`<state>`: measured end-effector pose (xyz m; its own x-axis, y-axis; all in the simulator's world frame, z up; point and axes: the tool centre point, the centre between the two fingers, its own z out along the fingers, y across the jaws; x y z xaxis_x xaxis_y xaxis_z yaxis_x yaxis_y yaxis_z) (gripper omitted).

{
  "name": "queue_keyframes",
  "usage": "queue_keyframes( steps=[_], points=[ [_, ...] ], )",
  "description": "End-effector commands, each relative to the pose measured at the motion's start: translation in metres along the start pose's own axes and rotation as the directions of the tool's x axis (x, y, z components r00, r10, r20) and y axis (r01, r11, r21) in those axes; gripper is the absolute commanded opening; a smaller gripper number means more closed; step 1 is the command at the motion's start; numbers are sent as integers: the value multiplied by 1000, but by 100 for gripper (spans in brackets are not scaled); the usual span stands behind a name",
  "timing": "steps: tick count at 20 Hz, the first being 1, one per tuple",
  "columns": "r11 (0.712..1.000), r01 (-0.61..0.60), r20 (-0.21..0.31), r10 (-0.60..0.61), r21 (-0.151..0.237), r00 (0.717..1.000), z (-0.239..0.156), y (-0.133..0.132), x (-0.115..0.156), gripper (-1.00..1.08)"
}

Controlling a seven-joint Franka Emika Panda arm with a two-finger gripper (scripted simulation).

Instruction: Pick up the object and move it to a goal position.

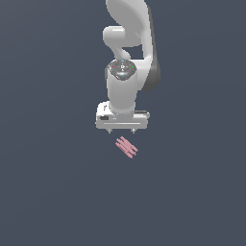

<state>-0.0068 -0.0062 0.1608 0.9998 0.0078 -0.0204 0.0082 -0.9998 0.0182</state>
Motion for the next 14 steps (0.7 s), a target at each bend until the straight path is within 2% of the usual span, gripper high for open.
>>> queue_keyframes(
  steps=[1, 14],
  points=[
    [1000, 0, 0, 0, 0, 1000, 0, 0, 0, 100],
    [999, -41, 25, 41, 8, 999, -4, 4, -3, 100]
  ],
)
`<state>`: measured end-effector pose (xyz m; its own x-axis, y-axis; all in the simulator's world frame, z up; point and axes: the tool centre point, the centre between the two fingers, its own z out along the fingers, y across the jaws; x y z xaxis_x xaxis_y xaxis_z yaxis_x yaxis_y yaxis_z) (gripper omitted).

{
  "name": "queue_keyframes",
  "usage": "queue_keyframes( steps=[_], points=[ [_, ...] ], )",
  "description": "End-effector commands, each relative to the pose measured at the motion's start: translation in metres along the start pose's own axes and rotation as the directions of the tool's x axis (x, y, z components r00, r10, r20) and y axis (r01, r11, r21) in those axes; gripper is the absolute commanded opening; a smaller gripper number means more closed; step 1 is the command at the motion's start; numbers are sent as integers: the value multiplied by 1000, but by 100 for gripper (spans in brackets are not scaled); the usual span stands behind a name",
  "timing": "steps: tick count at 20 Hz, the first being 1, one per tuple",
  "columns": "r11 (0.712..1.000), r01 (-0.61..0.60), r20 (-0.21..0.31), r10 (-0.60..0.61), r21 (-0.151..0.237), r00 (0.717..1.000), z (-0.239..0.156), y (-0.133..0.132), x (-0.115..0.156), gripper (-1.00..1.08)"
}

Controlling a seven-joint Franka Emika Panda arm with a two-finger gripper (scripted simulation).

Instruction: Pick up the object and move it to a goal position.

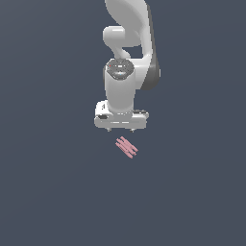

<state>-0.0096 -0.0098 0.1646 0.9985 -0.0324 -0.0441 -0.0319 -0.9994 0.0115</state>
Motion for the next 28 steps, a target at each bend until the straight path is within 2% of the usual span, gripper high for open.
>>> queue_keyframes(
  steps=[1, 10, 16, 22, 28],
  points=[
    [1000, 2, 0, -2, 0, 1000, 0, 0, 0, 100],
    [996, 92, -4, -92, -3, 996, 10, -2, 2, 100],
    [976, 215, -9, -215, -8, 976, 23, -6, 5, 100],
    [925, 380, -16, -380, -12, 925, 41, -11, 8, 100],
    [843, 538, -24, -538, -17, 843, 59, -18, 10, 100]
  ],
)
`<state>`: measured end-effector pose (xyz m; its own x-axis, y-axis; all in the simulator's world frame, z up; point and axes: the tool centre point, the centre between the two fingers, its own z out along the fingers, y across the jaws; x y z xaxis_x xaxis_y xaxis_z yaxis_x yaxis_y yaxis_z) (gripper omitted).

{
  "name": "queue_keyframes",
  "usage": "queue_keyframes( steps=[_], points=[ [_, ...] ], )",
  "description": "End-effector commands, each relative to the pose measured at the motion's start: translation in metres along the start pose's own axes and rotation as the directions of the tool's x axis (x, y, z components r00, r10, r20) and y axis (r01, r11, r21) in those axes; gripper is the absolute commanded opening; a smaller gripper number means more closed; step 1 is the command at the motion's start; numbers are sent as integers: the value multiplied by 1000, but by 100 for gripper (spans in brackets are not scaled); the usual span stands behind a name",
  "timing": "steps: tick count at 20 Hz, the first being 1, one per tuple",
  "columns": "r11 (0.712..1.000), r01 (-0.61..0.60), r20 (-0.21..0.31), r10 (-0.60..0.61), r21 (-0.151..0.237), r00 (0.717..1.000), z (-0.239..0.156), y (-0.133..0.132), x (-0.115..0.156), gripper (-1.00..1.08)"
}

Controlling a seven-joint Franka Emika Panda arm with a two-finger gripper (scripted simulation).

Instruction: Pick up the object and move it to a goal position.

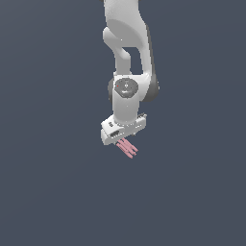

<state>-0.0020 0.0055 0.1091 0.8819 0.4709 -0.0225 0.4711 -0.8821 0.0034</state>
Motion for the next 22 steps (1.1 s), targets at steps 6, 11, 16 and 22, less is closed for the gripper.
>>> queue_keyframes(
  steps=[6, 11, 16, 22],
  points=[
    [983, 182, -13, -182, -1, 983, 18, -6, 5, 100],
    [968, 253, -19, -253, -3, 967, 25, -8, 7, 100],
    [958, 286, -22, -286, -3, 958, 29, -9, 8, 100],
    [959, 285, -22, -285, -3, 958, 32, -10, 8, 100]
  ],
)
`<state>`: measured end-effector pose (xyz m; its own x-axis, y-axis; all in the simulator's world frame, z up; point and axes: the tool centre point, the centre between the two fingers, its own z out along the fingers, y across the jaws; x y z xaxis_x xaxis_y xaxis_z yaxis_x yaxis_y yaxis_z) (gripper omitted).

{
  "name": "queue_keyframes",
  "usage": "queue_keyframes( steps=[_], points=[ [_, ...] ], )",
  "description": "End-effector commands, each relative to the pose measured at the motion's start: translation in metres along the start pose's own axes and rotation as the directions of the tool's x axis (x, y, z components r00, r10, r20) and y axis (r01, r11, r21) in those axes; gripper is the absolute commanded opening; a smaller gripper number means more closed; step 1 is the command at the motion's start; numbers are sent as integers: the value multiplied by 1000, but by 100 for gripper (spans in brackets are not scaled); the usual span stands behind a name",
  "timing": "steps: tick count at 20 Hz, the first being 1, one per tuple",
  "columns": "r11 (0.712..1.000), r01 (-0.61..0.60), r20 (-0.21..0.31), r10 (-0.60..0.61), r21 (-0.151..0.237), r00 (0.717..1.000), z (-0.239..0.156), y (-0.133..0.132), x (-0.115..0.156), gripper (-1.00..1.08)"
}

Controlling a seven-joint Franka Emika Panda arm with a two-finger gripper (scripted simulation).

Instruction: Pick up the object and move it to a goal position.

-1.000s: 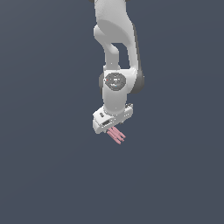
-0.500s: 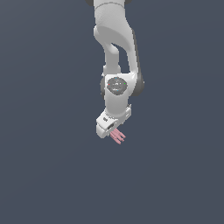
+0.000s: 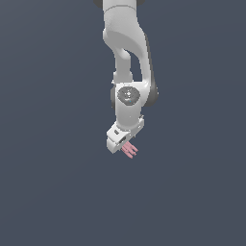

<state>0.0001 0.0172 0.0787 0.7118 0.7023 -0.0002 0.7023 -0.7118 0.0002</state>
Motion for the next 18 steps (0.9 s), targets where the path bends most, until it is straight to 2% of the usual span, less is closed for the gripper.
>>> queue_keyframes(
  steps=[1, 9, 14, 15, 18],
  points=[
    [1000, 0, 0, 0, 0, 1000, 5, 0, 0, 100],
    [1000, 5, 0, -5, 0, 1000, 42, -1, -1, 100],
    [1000, 5, 0, -5, 0, 1000, 49, 0, 0, 100],
    [1000, 5, 0, -5, 0, 1000, 49, 0, 0, -100],
    [1000, 5, 0, -5, 0, 1000, 49, 0, 0, -100]
  ],
)
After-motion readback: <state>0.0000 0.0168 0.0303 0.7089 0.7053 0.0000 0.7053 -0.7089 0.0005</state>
